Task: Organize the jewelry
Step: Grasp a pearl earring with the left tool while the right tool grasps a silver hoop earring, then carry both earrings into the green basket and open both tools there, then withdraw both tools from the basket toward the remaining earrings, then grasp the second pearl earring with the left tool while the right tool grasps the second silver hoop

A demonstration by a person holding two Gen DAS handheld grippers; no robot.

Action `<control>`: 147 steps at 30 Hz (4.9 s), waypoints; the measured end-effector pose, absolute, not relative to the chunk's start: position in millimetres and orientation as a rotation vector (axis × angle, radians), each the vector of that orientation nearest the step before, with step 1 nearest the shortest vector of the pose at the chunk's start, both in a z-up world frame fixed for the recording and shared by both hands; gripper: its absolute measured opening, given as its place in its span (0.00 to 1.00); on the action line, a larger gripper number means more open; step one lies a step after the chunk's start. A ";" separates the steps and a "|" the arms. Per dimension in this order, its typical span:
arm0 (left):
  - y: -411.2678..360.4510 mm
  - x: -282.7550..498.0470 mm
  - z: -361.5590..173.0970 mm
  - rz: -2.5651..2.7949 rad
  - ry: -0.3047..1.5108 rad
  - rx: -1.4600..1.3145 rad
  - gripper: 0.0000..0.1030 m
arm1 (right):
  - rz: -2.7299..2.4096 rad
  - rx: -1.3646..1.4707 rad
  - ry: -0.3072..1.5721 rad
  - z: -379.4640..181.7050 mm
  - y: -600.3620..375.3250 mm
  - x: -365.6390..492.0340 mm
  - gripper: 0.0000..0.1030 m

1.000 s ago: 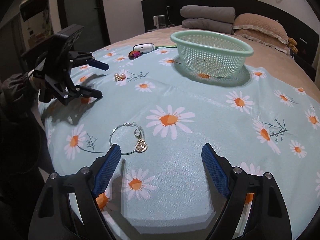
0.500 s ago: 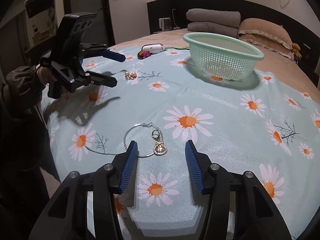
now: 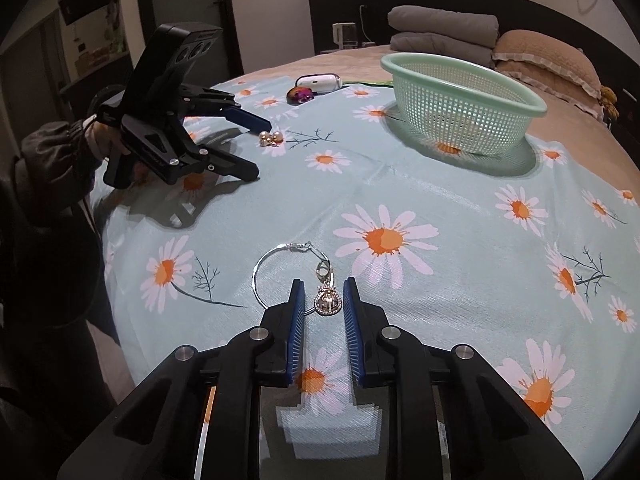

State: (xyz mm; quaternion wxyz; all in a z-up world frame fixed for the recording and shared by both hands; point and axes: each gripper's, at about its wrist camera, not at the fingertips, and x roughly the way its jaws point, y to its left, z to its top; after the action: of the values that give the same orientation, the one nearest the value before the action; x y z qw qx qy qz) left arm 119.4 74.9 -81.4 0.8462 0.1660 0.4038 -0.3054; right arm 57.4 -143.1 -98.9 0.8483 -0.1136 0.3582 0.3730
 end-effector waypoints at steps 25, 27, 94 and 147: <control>77.1 110.7 -75.5 -0.644 0.905 0.321 0.11 | 0.852 -0.219 0.812 -89.3 -149.8 57.7 0.13; 77.1 107.9 -74.7 -0.635 0.898 0.328 0.11 | 0.853 -0.220 0.808 -86.8 -151.2 57.4 0.13; 6.9 295.4 13.2 -0.545 0.833 0.460 0.87 | 0.776 -0.533 0.761 -4.2 -119.4 305.1 0.65; 47.8 116.9 -89.1 -0.262 0.873 0.173 0.95 | 0.346 0.014 0.701 -101.6 -119.0 50.2 0.92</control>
State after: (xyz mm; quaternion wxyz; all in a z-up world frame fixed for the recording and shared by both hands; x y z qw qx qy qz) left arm 116.9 47.8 -89.1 0.8943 0.0836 0.4209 -0.1264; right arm 50.2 -119.0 -101.6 0.9245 0.0068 0.3417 0.1686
